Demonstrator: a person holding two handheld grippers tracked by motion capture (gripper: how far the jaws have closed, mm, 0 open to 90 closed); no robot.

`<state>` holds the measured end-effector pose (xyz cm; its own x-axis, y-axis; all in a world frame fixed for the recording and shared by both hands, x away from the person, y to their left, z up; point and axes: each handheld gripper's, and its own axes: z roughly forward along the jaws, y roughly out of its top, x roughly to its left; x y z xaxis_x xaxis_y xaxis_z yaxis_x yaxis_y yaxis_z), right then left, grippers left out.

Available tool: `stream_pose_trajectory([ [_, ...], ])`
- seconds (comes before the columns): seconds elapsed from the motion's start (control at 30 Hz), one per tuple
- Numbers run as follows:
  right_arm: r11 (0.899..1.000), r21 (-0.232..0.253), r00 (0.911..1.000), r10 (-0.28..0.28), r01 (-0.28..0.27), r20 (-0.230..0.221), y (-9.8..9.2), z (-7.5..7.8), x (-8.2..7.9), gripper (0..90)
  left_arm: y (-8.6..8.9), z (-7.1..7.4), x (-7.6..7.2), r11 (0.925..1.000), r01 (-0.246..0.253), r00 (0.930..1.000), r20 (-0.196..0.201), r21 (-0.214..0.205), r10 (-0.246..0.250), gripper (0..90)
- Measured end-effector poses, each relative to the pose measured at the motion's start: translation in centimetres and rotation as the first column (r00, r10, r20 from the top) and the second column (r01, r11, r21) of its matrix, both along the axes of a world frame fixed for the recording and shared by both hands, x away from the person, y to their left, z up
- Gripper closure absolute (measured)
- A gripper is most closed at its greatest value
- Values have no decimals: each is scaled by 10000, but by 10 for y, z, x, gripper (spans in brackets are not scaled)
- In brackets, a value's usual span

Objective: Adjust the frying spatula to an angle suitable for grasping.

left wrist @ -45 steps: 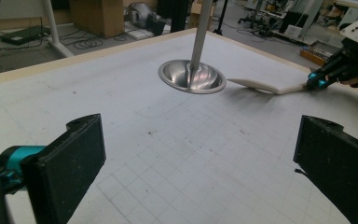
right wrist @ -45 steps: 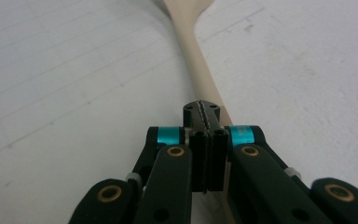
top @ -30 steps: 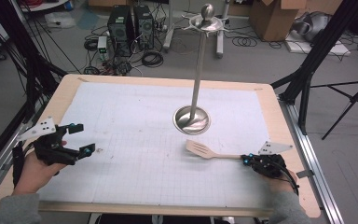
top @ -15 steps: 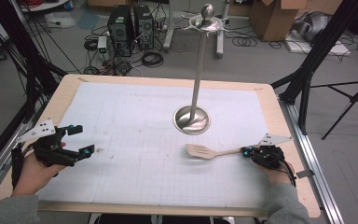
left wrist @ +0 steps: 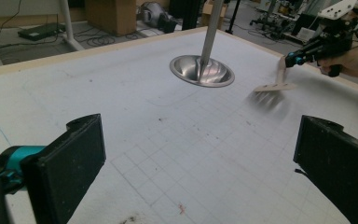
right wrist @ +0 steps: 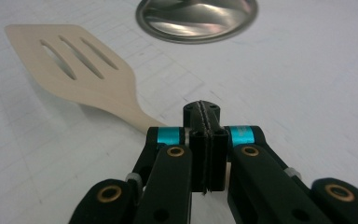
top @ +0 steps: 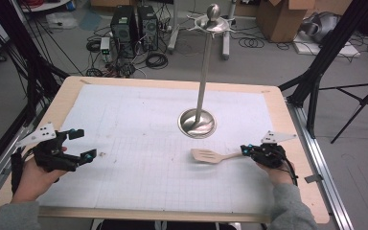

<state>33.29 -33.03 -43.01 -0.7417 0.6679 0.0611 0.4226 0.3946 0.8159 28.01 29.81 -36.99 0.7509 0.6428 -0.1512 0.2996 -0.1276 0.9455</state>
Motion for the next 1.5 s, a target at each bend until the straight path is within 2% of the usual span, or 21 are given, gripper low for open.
stream_pose_trajectory([
  [0.07,9991,-308,9996,281,-280,33,12,1,5,900,1,-1,-1,10000,-34,10000,-41,21,34,26],
  [0.1,9985,-496,9997,255,-252,59,18,2,10,900,2,-1,-1,10000,-50,10000,-41,43,50,26],
  [0.17,9984,-511,9997,222,-223,-32,20,1,13,900,3,-2,-3,9999,-89,9999,-51,97,89,26],
  [0.2,9971,-741,9997,140,-155,-196,23,-2,17,900,4,-2,-3,9999,-118,9999,-30,116,119,25],
  [0.33,9941,-1054,9989,214,-257,-425,27,-8,22,900,7,-2,-6,9997,-230,9997,-42,129,230,26],
  [0.57,9857,-1555,9970,575,-650,-524,41,-13,26,900,9,-2,-8,9996,-269,9996,-48,123,269,25],
  [0.73,9848,-1598,9965,589,-676,-585,41,-13,25,900,8,-3,-7,9995,-277,9996,-57,138,278,26],
  [0.77,9831,-1691,9968,635,-708,-481,42,-13,25,900,8,-3,-7,9995,-276,9996,-79,130,277,25],
  [0.87,9826,-1716,9962,615,-714,-624,42,-12,21,900,8,-4,-5,9996,-246,9996,-105,163,247,26],
  [0.97,9867,-1448,9953,637,-737,-724,39,-11,17,900,6,-4,-4,9996,-228,9997,-121,170,231,25],
  [1.0,9908,-1169,9954,588,-675,-759,36,-12,14,900,6,-4,-4,9997,-186,9997,-129,160,188,26],
  [1.23,9898,-1263,9964,579,-653,-618,35,-12,6,900,3,-4,-1,9998,-128,9999,-110,160,130,26],
  [1.5,9909,-1189,9969,565,-627,-552,31,-13,-12,900,1,-4,0,9998,-55,9999,-137,190,58,26],
])
